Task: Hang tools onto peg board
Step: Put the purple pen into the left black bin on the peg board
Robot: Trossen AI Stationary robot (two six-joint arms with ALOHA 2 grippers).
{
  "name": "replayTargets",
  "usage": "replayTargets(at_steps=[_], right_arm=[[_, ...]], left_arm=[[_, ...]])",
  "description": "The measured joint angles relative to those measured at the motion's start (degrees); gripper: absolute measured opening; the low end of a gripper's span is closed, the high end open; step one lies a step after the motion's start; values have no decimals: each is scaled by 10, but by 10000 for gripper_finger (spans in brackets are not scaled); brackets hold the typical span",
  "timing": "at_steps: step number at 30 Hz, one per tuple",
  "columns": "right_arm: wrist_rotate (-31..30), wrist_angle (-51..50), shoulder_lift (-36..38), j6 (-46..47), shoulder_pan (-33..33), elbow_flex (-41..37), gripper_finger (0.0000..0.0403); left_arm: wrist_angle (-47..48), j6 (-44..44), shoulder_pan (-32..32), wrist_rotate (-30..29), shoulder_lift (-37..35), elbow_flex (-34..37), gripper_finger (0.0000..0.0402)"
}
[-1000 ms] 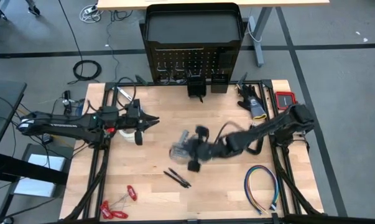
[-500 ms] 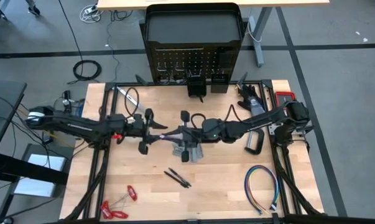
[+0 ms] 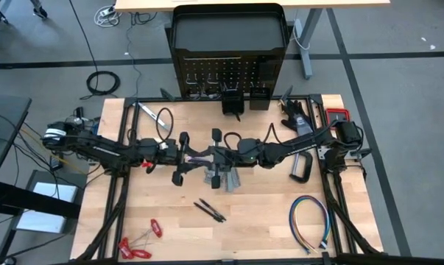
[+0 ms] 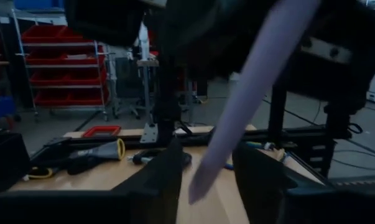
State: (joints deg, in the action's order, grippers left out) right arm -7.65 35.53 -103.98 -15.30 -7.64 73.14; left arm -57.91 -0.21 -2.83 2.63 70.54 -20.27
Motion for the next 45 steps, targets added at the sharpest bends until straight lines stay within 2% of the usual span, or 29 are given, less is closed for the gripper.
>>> replayTargets(at_steps=[7, 13, 20, 24, 27, 30, 33, 38, 42, 45], right_arm=[[-20, 3, 0, 7, 0, 0, 49], [-85, -1, 0, 19, -2, 0, 82], [-220, -8, 29, -48, -45, 1, 157], [-332, -59, 48, -69, -70, 0, 198], [-376, -94, 59, -34, -80, 0, 219], [-373, -137, 56, 22, -80, 1, 228], [-368, -192, 46, 63, -69, -3, 230], [-362, -185, 20, 98, -49, -10, 227], [-350, -140, 3, 112, -29, -10, 227], [-316, -86, -24, 102, -6, -10, 227]], left_arm=[[-3, 5, -1, 0, 0, -1, 33], [15, 0, 0, -27, -10, -1, 31], [144, 47, 0, -172, -70, -1, 31], [218, 87, -8, -295, -98, -1, 31], [253, 124, -23, -399, -104, -1, 31], [274, 156, -35, -483, -99, -1, 31], [309, 180, -42, -536, -92, -12, 31], [404, 184, -48, -613, -85, -41, 31], [426, 182, -53, -618, -79, -56, 31], [415, 181, -60, -586, -79, -62, 33]])
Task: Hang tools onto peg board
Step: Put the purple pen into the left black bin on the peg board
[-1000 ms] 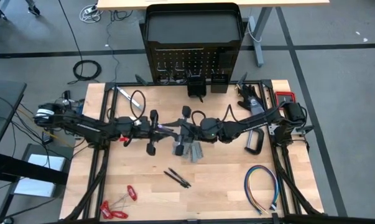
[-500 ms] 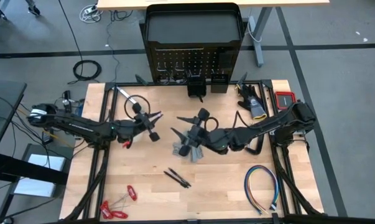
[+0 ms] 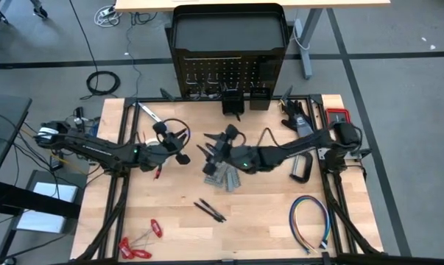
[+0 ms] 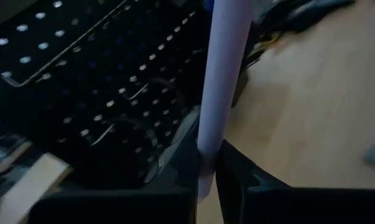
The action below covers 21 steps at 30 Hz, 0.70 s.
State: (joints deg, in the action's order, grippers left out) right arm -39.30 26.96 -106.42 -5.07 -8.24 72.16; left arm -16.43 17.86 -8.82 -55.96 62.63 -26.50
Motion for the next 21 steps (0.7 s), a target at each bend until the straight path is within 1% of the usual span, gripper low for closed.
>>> replayTargets(at_steps=[3, 6, 8, 10, 15, 21], right_arm=[[26, 61, -32, -17, 16, 0, 227], [34, 136, -54, -40, 24, 0, 226], [42, 184, -67, -55, 26, 0, 222], [57, 207, -75, -61, 30, 1, 213], [95, 210, -79, -44, 40, 9, 171], [97, 212, -79, -41, 46, 11, 105]], left_arm=[[-8, -1, -7, 3, 0, -2, 33], [-5, -1, -9, 3, 0, -2, 34], [-6, -1, -10, 3, 0, -2, 34], [-8, -1, -10, 3, 0, -2, 35], [-11, -1, -10, 4, 0, -2, 36], [-14, -2, -10, 5, 0, -1, 36]])
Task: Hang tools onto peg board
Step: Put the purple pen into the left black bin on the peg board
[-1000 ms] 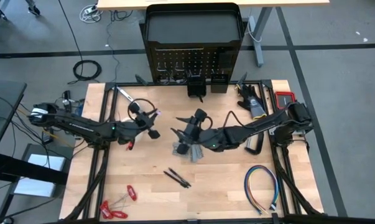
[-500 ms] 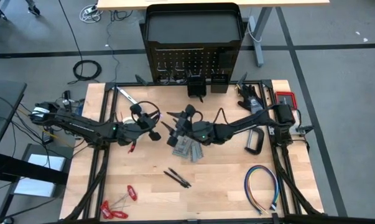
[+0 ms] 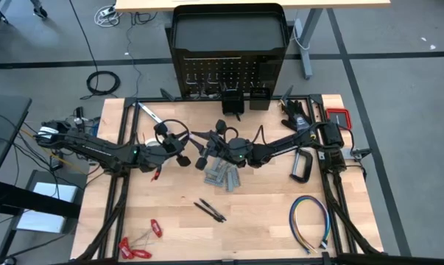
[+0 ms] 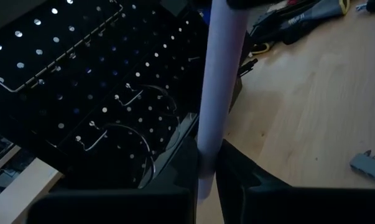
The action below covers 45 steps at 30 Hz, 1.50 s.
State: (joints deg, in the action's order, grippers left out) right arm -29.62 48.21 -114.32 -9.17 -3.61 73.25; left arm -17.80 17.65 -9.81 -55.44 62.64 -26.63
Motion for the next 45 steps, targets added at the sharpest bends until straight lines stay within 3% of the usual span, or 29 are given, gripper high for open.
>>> replayTargets(at_steps=[5, 16, 25, 33, 37, 45], right_arm=[[-3, -3, 0, -3, 0, 0, 48], [-51, -49, 22, -32, -9, -1, 46], [-244, -79, 85, -123, -23, -15, 46], [-342, -39, 92, -47, 24, -101, 46], [-345, -6, 92, -39, 56, -145, 46], [-230, -4, 87, 5, 123, -179, 46]], left_arm=[[1, -2, 0, -4, 0, 0, 37], [45, 7, -11, -24, -8, -1, 64], [92, 32, -35, -53, -49, 1, 103], [92, 15, -34, -32, -56, 1, 108], [91, 10, -34, 25, -57, 1, 108], [80, 1, -34, 46, -57, 1, 108]])
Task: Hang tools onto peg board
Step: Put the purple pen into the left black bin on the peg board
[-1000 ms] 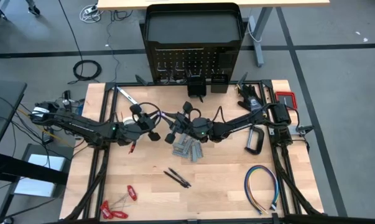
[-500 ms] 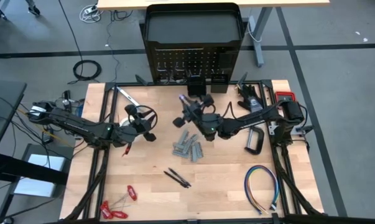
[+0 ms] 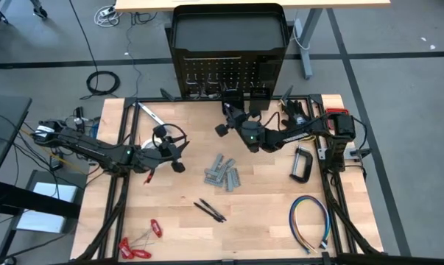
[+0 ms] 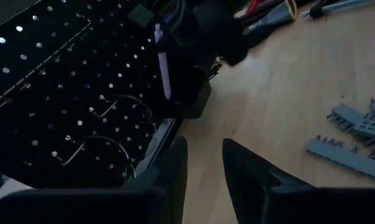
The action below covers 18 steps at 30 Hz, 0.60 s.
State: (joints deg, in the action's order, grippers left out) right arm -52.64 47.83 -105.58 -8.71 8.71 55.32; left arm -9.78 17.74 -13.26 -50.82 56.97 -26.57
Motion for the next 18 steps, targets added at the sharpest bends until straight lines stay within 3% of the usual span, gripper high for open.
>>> replayTargets(at_steps=[8, 18], right_arm=[[69, -22, -1, 3, 46, -1, 51], [79, -79, -1, 43, 70, -1, 52]], left_arm=[[-1, 0, 0, 1, 0, 0, 108], [-1, 0, 0, 1, 0, 0, 108]])
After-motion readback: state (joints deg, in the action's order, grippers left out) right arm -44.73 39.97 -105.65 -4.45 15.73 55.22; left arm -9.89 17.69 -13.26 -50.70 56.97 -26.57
